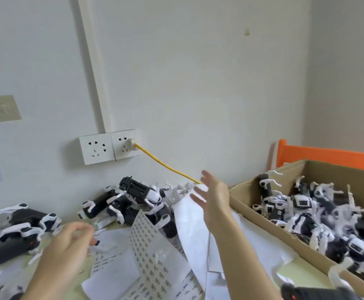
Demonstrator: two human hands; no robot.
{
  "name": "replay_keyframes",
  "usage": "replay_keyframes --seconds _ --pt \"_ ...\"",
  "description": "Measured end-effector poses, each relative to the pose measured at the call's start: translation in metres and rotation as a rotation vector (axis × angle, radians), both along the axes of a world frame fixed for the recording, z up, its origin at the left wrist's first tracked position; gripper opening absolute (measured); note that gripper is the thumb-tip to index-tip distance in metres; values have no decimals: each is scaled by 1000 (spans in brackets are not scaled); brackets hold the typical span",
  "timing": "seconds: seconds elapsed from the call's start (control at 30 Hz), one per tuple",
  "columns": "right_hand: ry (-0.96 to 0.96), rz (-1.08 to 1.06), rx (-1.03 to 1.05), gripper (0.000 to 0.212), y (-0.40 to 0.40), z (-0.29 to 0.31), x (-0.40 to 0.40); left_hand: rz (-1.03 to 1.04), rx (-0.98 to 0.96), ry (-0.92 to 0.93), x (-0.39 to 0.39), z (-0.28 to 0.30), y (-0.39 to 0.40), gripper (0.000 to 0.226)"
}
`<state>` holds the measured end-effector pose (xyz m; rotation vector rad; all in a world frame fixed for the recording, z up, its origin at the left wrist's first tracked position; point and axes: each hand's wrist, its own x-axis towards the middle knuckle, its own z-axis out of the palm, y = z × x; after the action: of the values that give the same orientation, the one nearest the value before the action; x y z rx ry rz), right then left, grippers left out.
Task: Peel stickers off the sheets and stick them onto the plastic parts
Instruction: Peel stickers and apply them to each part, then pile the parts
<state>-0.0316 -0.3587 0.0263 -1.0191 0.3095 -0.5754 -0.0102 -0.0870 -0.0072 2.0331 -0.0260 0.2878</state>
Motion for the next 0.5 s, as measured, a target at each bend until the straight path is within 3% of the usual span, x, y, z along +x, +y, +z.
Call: replay_keyframes --seconds 0.1,0.23,0.37,0.5 --pt "105 95 -475 38 33 -10 7 -43 225 -20 6 10 1 8" --pt "140 256 -939 48 71 -24 9 -79 640 -29 31 24 20 14" --pt "142 371 -1071 46 92 -28 8 -14 1041 108 71 29 53 52" --pt "130 237 -1220 33 98 -28 5 130 1254 324 98 27 94 81"
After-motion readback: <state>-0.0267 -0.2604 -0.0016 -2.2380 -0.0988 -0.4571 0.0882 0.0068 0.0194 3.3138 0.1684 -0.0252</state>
